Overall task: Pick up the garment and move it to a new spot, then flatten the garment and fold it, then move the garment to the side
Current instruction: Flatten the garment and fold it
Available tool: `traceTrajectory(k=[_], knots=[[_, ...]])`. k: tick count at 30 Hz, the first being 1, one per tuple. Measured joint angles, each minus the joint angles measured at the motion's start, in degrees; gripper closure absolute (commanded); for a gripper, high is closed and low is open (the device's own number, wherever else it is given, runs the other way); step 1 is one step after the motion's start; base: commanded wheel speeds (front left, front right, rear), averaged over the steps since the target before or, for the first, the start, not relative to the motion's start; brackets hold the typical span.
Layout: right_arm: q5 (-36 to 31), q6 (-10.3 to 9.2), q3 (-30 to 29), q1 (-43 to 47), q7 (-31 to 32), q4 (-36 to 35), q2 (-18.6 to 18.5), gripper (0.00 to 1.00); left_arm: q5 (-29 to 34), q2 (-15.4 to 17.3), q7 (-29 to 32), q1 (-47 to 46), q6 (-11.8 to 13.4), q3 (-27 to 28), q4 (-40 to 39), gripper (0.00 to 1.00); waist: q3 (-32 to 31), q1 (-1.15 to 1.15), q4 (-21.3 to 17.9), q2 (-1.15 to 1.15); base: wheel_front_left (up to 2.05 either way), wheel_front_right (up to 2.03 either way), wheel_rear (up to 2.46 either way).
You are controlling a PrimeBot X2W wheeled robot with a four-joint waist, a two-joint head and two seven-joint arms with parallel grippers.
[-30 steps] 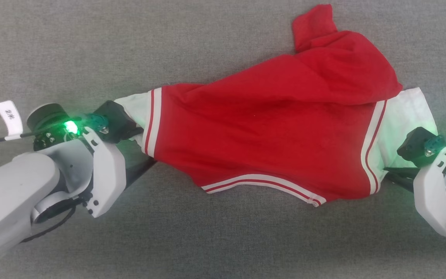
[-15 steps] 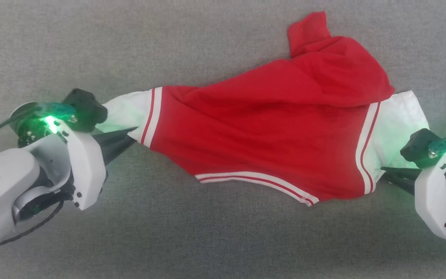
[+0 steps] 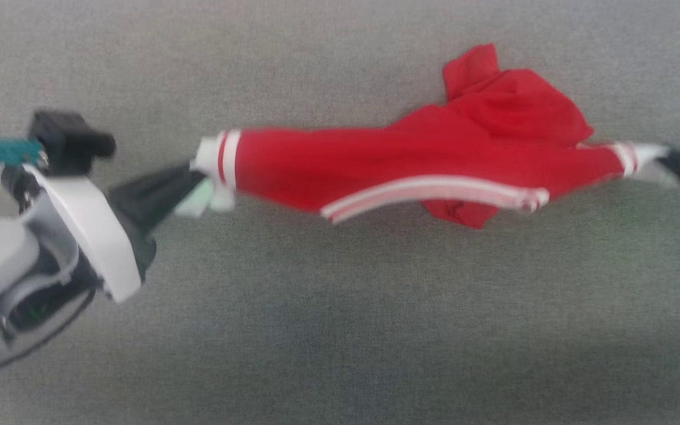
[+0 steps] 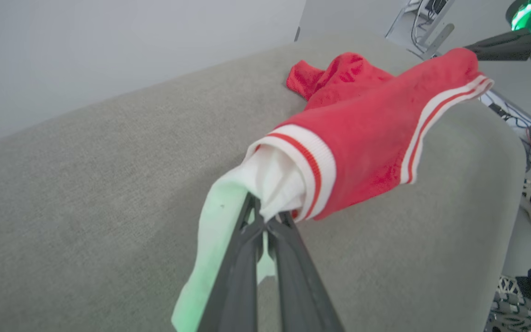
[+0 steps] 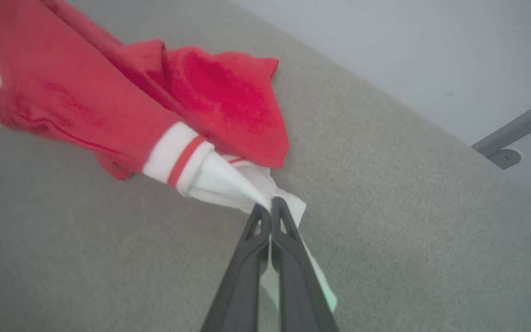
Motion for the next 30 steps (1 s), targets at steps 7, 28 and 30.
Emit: traceTrajectory(k=[7, 28, 30], knots=[[5.6, 0.0, -10.1, -6.0, -0.3, 4.1, 5.1, 1.0, -6.4, -4.7, -3.4, -6.6, 0.0, 3.5, 6.9, 1.0, 3.6, 0.0, 0.2, 0.0, 0.0, 0.0, 0.0], [-14.0, 0.01, -24.4, -52.3, -9.9, 44.6, 37.0, 1.0, -11.2, -23.3, -8.0, -39.3, 0.0, 20.8, 40.7, 1.0, 8.9, 0.0, -0.9, 0.0, 0.0, 0.0, 0.0], [-14.0, 0.02, -22.6, -51.1, -9.2, 44.5, 35.6, 1.0, -11.8, -22.7, -7.6, -36.5, 0.0, 20.0, 38.9, 1.0, 7.9, 0.0, -0.8, 0.0, 0.0, 0.0, 0.0]])
